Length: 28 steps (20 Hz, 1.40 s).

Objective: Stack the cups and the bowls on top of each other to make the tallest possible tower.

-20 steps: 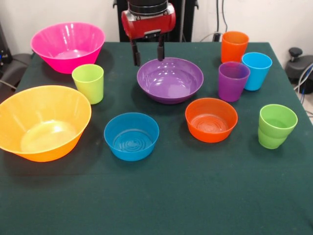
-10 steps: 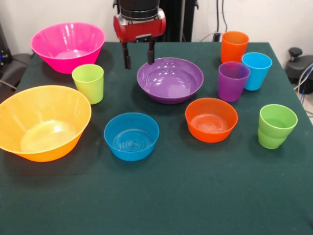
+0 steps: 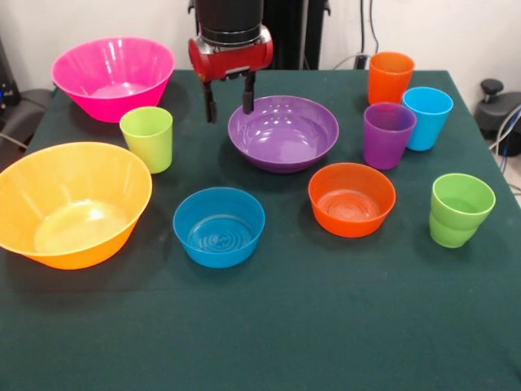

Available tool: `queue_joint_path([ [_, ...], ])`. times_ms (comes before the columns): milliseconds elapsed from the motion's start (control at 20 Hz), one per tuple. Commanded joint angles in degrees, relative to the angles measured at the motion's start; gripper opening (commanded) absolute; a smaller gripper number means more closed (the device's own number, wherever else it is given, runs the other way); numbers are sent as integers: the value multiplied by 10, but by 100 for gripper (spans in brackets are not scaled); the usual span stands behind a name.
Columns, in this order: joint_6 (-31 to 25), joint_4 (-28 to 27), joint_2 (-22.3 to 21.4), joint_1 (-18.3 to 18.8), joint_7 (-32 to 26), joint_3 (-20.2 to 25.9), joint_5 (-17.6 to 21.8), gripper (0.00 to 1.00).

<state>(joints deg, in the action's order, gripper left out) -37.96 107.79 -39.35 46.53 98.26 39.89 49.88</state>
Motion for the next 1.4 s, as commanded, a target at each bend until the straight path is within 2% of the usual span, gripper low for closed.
queue_joint_path([
  [50, -45, 3, 12, 16, -219, 22, 49, 100],
  [200, -11, 24, 29, 45, -222, 54, 31, 100],
  [350, -25, 32, 29, 63, -221, 63, 13, 100],
  [550, -3, 25, 28, 66, -145, 42, 20, 100],
  [900, -21, 30, 27, 80, -177, 59, 16, 100],
  [1400, -31, 26, 27, 77, -163, 54, 16, 100],
])
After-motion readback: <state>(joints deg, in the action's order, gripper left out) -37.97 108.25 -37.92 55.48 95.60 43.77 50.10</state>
